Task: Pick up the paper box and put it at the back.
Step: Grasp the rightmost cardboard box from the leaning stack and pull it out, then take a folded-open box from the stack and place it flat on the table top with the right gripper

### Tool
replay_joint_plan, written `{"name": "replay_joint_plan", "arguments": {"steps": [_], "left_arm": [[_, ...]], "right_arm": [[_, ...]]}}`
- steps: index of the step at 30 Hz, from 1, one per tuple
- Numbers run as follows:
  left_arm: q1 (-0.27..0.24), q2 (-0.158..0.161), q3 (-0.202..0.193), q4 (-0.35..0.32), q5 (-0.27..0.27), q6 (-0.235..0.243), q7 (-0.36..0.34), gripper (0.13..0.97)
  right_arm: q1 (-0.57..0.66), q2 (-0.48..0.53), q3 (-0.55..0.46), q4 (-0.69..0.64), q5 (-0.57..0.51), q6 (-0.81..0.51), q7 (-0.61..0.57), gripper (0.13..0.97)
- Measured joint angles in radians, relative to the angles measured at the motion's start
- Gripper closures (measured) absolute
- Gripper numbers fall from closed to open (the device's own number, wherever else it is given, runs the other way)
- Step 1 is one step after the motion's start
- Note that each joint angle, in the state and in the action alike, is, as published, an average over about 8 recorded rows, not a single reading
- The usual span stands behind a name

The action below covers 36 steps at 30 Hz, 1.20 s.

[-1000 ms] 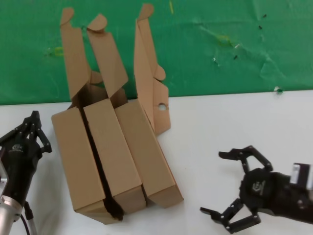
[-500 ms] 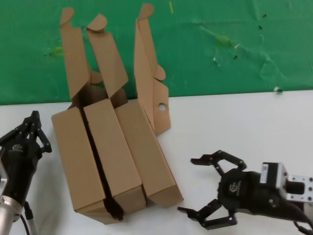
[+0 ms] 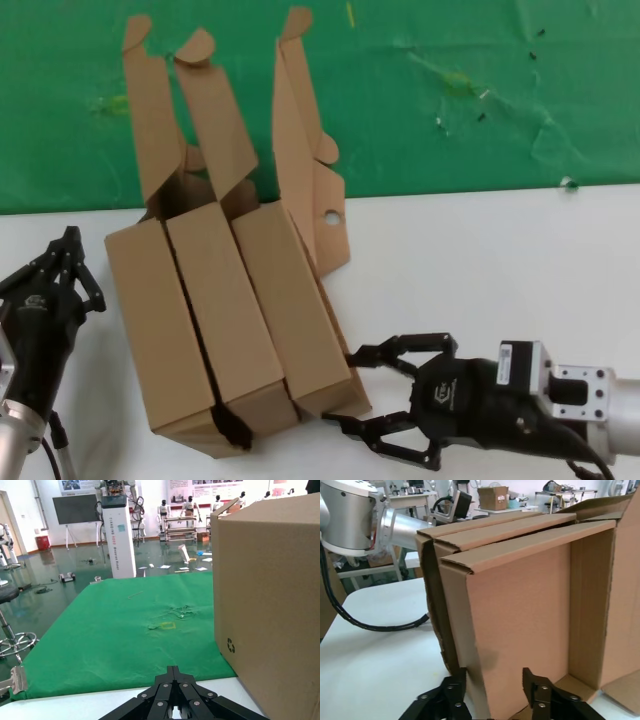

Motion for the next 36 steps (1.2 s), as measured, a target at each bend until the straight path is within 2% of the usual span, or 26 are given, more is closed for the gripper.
{"name": "replay_joint_plan", "arguments": {"steps": [7,11,19,29,36], "left_arm": [[0.000,0.000,0.000,0.000,0.000,0.000,0.000,0.954],[0.000,0.000,0.000,0.000,0.000,0.000,0.000,0.954],[0.000,0.000,0.000,0.000,0.000,0.000,-0.001,0.954],[0.000,0.000,0.000,0.000,0.000,0.000,-0.001,0.954],[0.000,0.000,0.000,0.000,0.000,0.000,0.000,0.954]], "right_arm": [[0.007,0.003,-0.020,0.013,-0.014,0.001,0.016,0.731],[0.006,0.008,-0.023,0.020,-0.016,0.001,0.020,0.731],[-0.004,0.020,-0.013,0.036,-0.011,0.008,0.012,0.871],[-0.088,0.068,0.087,0.113,0.050,0.044,-0.038,0.938],[-0.153,0.152,0.191,0.221,0.046,0.115,0.013,0.944]]}}
